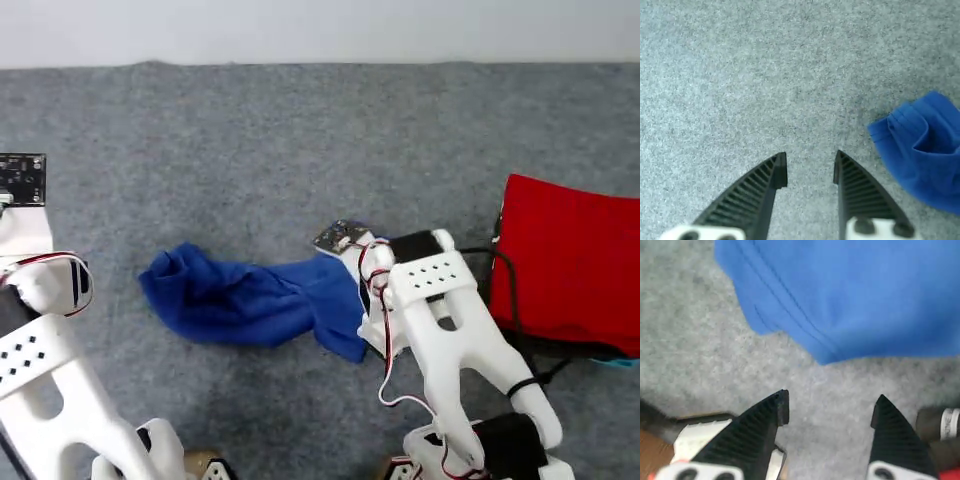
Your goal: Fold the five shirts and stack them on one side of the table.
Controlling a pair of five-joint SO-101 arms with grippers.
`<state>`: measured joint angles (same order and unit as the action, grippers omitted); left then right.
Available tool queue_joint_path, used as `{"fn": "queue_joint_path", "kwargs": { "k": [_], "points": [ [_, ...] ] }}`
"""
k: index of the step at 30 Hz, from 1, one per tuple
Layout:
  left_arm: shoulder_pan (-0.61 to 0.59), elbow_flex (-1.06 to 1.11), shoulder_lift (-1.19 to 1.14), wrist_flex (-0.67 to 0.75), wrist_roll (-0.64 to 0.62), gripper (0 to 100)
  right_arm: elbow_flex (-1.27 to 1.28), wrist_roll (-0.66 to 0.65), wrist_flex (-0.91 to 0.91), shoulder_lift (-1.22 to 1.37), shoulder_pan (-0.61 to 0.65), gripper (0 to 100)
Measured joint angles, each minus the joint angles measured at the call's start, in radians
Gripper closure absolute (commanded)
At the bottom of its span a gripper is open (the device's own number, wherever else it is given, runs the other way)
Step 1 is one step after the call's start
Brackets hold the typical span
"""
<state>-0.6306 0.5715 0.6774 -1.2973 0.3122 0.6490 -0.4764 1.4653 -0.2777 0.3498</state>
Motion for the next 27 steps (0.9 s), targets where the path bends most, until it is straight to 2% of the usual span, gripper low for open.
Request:
{"fn": "queue_joint_path", "kwargs": {
  "k": [13, 15, 20, 27],
  "points": [
    [0.000, 0.000, 0.000, 0.000, 0.000, 84, 0.003, -0.003, -0.232, 0.318, 0.002, 73.1],
    [0.000, 0.000, 0.000, 0.000, 0.000, 84, -0.002, -0.003, -0.253, 0.331, 0.002, 76.4],
    [0.000, 0.038, 0.000, 0.000, 0.000, 84, -0.037, -0.002, -0.273, 0.370, -0.011, 93.4],
    [0.000, 0.064, 0.000, 0.000, 0.000, 84, -0.114, -0.035, -0.272, 0.416, -0.018, 98.7]
  ]
}}
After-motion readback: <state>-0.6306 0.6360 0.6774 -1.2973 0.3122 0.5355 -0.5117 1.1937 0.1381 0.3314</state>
